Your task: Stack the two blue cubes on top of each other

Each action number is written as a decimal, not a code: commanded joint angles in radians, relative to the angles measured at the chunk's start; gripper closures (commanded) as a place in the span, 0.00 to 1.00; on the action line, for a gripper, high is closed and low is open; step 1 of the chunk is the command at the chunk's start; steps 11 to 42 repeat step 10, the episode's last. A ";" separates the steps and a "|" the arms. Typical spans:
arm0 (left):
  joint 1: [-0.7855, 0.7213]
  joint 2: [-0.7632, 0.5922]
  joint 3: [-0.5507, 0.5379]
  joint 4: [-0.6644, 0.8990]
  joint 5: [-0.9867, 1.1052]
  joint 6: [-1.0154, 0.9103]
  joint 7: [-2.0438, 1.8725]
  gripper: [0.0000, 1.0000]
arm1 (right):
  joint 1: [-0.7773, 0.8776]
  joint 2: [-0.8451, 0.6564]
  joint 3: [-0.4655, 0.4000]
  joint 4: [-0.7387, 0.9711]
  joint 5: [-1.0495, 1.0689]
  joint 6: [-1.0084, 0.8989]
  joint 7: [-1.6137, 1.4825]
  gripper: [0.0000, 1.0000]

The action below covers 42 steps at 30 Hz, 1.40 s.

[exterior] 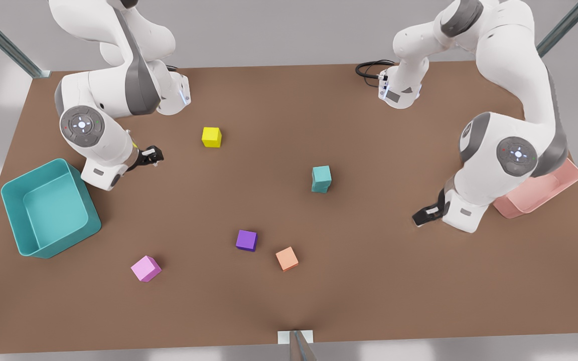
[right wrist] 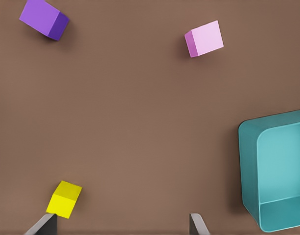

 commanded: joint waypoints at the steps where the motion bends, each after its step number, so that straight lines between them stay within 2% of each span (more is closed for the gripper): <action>1: -0.210 -0.264 0.382 -0.266 -0.176 -0.226 0.726 0.00 | 0.000 -0.004 0.000 0.000 0.001 0.000 0.003 0.00; 2: -0.236 -0.277 0.416 -0.185 -0.208 -0.350 0.699 0.00 | 0.000 -0.004 0.000 -0.001 -0.001 0.000 0.003 0.00; 3: -0.259 -0.172 0.416 0.063 -0.221 -0.530 0.695 0.00 | 0.000 -0.005 0.000 -0.001 -0.010 0.001 0.003 0.00; 4: -0.298 -0.179 0.420 0.047 -0.238 -0.510 0.693 0.00 | 0.000 -0.005 0.000 -0.001 -0.013 0.003 0.003 0.00; 42: -0.293 -0.160 0.420 0.044 -0.247 -0.478 0.693 0.00 | 0.000 -0.005 0.000 -0.001 -0.013 0.003 0.001 0.00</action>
